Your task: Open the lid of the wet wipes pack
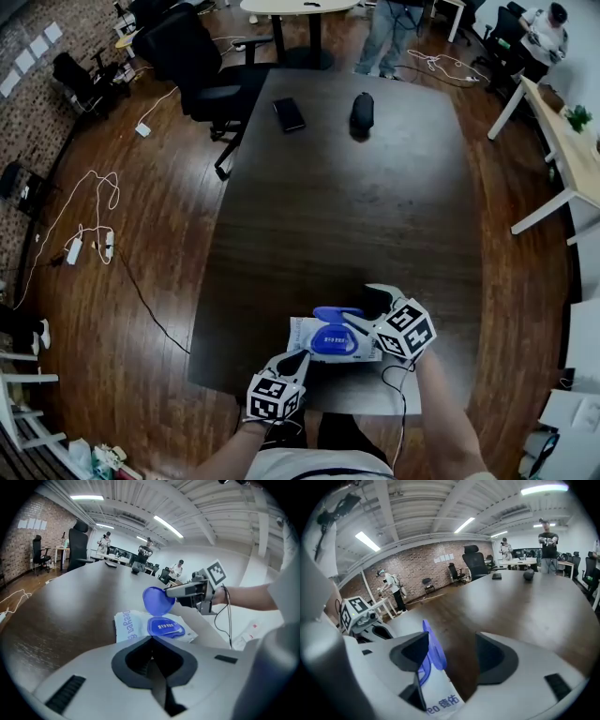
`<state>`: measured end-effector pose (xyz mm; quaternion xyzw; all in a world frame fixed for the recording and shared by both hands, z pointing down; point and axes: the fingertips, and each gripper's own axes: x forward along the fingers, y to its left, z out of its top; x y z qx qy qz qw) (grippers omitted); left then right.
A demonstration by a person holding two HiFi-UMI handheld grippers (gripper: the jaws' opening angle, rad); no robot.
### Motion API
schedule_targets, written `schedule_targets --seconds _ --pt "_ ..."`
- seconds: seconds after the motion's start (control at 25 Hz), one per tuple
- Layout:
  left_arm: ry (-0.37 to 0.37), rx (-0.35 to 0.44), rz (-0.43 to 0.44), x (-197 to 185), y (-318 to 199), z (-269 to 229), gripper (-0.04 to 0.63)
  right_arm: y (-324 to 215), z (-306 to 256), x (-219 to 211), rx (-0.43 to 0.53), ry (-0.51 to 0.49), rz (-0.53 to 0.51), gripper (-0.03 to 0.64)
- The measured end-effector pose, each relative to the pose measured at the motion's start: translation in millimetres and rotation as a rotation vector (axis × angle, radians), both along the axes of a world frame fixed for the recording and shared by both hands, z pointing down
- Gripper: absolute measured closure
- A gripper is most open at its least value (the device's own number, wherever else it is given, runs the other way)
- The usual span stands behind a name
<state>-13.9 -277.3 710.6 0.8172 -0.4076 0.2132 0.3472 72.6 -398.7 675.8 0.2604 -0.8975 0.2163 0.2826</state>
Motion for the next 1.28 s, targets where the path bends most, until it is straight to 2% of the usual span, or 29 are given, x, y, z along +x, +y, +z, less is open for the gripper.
schedule_targets --seconds 0.2,0.4,0.6,0.84,0.96,1.04,1.12,1.16,1.28 --pt "0.0 0.04 -0.019 -4.2 -1.1 -9.5 0.594 -9.6 31.1 10.4 -0.002 0.027 0.112 0.299" --pt "0.025 0.099 -0.051 -12.4 -1.0 -36.7 0.594 -5.3 28.4 13.5 0.027 0.008 0.204 0.3" --pt "0.065 0.198 -0.062 -24.3 -6.1 -84.3 0.594 21.3 -20.6 13.8 0.079 -0.073 0.264 0.301" --pt "0.105 0.316 -0.054 -41.3 -8.4 -139.8 0.594 74.5 -107.7 20.6 0.217 -0.149 0.383 0.303" --pt "0.131 0.377 -0.05 -48.1 -4.6 -172.1 0.594 106.6 -152.7 22.3 0.297 -0.18 0.439 0.455" --pt "0.152 0.415 -0.04 -50.5 -1.1 -192.8 0.594 126.3 -173.5 20.7 0.331 -0.202 0.463 0.495" --pt "0.17 0.448 -0.021 -52.0 3.0 -209.5 0.594 143.4 -185.1 18.5 0.357 -0.199 0.48 0.585" --pt "0.177 0.461 -0.013 -52.8 5.2 -216.1 0.594 150.6 -188.8 17.6 0.366 -0.198 0.488 0.609" --pt "0.193 0.486 0.005 -57.3 15.9 -227.1 0.594 170.1 -196.8 16.7 0.372 -0.228 0.529 0.609"
